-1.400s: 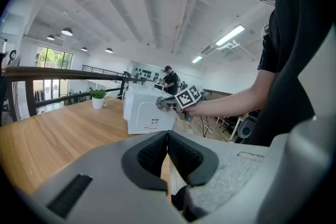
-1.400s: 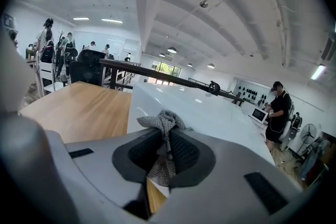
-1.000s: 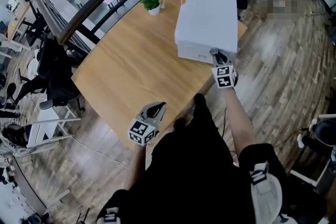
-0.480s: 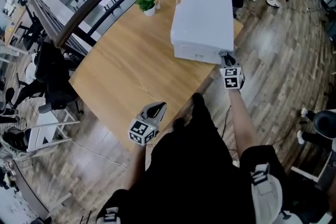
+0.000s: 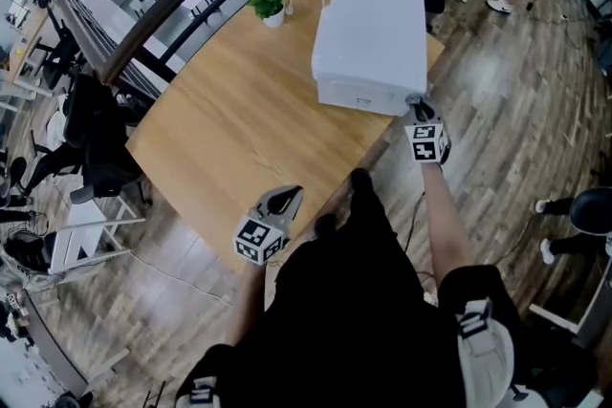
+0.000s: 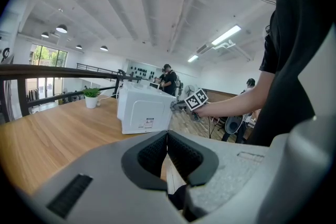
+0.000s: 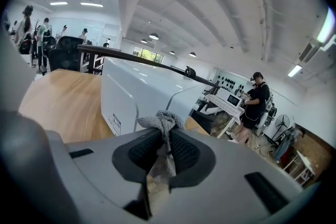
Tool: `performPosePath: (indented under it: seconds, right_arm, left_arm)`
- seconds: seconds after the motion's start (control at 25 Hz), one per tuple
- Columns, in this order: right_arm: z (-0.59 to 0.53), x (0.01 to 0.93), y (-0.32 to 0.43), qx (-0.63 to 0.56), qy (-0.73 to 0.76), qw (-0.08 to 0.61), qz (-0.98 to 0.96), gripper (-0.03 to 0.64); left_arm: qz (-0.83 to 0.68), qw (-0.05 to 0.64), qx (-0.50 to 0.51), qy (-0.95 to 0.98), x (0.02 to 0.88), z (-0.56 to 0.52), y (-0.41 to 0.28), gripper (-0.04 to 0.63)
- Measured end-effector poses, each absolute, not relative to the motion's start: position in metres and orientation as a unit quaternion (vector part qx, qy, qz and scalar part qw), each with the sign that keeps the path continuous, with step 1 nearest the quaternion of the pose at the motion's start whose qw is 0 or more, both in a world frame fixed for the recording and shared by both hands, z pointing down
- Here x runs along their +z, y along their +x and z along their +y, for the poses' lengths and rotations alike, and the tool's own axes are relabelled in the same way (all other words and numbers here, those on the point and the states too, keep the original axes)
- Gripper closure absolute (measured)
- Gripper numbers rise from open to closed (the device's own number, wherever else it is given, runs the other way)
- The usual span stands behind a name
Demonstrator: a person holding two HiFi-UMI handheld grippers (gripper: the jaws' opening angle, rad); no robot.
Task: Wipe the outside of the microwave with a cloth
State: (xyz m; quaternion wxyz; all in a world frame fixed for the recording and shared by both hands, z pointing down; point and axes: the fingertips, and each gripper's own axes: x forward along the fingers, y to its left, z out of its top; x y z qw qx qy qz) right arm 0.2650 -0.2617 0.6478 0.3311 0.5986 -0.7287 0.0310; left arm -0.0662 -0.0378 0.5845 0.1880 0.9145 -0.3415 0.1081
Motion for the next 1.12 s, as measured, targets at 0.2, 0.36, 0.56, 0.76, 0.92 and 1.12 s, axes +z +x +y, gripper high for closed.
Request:
performPosePath:
  seconds: [0.2,0.36,0.56,0.76,0.92,1.12]
  right_arm:
    - [-0.263,0.662,0.262,0.017,0.571,0.364,-0.736,0.571]
    - [-0.264,0.671,0.262,0.010,0.561,0.384,-0.733,0.571]
    - [-0.264,0.684,0.260,-0.012,0.535,0.415,-0.736,0.571]
    - [-0.263,0.683,0.257,-0.015,0.528,0.416,-0.740,0.571]
    - [-0.265,0.681,0.247,-0.026,0.520,0.416,-0.746,0.571]
    - [-0.270,0.683,0.227,-0.039,0.500,0.421,-0.756,0.572]
  left_arm:
    - [-0.340,0.191,0.111,0.914,0.588,-0.037,-0.063,0.592]
    - [-0.340,0.193,0.113,0.914,0.590,-0.035,-0.062,0.592]
    - [-0.345,0.192,0.111,0.912,0.590,-0.036,-0.062,0.592]
    - [-0.353,0.194,0.110,0.909,0.589,-0.035,-0.064,0.592]
    - [-0.355,0.196,0.108,0.908,0.591,-0.032,-0.064,0.592]
    - [-0.361,0.198,0.108,0.905,0.593,-0.029,-0.068,0.592]
